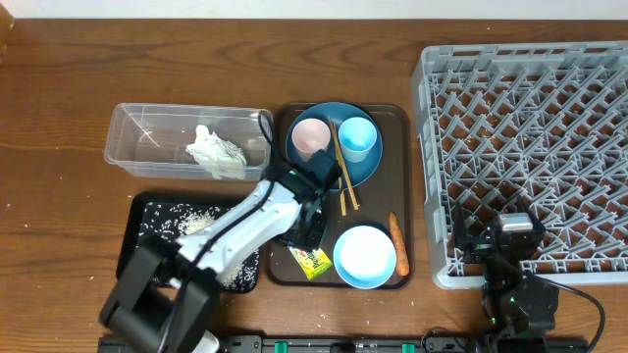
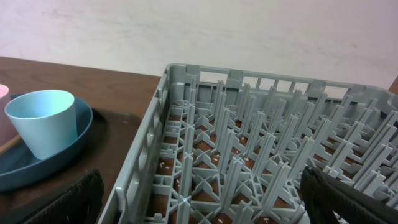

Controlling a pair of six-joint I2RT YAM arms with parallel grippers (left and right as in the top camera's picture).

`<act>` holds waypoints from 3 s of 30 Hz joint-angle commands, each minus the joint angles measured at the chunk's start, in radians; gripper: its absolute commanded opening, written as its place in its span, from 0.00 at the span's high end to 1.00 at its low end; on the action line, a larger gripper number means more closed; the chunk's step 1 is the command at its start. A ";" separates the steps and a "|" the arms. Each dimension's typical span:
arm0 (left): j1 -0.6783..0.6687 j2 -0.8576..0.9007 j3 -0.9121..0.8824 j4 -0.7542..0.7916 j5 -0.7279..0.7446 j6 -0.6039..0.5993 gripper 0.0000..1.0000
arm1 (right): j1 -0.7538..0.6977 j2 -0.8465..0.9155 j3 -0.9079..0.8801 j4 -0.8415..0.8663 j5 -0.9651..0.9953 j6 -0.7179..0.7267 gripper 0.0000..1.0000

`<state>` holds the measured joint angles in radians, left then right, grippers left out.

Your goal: Sort waste into correct bins and load items into the dishwasher rack

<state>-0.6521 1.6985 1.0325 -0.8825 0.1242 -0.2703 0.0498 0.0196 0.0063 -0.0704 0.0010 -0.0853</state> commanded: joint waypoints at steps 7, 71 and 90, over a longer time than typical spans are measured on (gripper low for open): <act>-0.002 0.100 -0.006 0.010 -0.001 0.081 0.65 | -0.011 0.001 -0.001 -0.004 0.010 -0.006 0.01; 0.001 -0.364 -0.002 0.006 -0.101 0.072 0.47 | -0.011 0.001 -0.001 -0.004 0.010 -0.006 0.01; 0.000 -0.346 -0.221 0.181 -0.064 -0.647 0.41 | -0.011 0.001 -0.001 -0.004 0.010 -0.006 0.01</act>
<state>-0.6518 1.3464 0.8520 -0.7349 0.0559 -0.7921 0.0498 0.0196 0.0063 -0.0704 0.0006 -0.0853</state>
